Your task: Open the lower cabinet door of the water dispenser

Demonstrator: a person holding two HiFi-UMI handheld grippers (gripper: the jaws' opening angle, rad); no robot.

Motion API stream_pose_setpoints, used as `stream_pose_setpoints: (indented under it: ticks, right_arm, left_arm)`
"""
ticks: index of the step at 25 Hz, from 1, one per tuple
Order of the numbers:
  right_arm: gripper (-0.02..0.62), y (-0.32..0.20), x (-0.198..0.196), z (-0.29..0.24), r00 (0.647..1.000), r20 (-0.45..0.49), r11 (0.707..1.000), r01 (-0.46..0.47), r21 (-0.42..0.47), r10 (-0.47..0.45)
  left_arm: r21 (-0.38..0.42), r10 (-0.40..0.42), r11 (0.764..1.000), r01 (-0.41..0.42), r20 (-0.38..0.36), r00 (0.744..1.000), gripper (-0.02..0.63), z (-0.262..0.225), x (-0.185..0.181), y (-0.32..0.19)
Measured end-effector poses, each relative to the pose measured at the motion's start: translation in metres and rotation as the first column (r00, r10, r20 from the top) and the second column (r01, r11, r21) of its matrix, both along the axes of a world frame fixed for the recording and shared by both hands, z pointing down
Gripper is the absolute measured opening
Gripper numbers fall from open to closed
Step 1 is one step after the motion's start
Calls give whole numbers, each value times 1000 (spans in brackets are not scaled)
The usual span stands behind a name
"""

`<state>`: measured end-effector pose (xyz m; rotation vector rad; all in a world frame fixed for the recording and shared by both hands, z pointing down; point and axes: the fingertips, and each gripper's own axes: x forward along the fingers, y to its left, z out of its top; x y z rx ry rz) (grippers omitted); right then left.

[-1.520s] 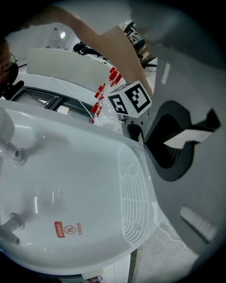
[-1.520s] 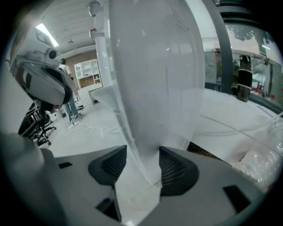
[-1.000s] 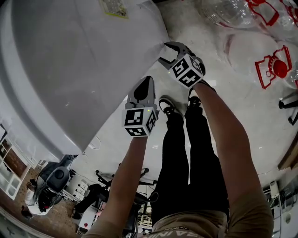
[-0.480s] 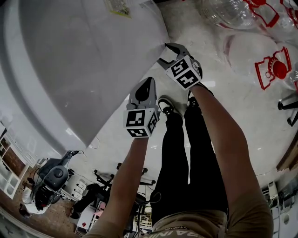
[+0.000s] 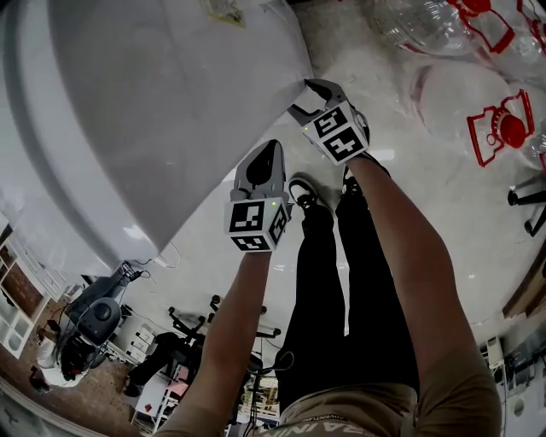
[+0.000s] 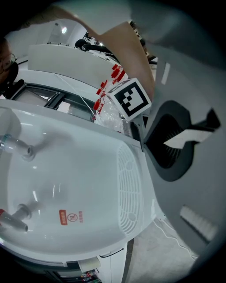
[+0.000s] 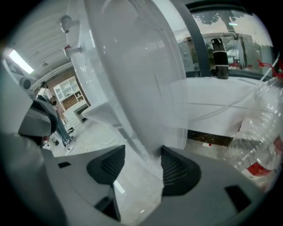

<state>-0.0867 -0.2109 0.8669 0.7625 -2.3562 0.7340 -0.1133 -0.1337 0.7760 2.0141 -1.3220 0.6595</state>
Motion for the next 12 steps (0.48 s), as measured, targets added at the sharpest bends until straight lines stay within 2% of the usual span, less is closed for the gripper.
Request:
stream_pose_setpoints:
  ticks: [12]
  right_arm:
    - [214,14,3,2,997,-47,998,52,-28,-53]
  left_arm:
    - [3,-34,999,34,-2,999,2,1,-2,4]
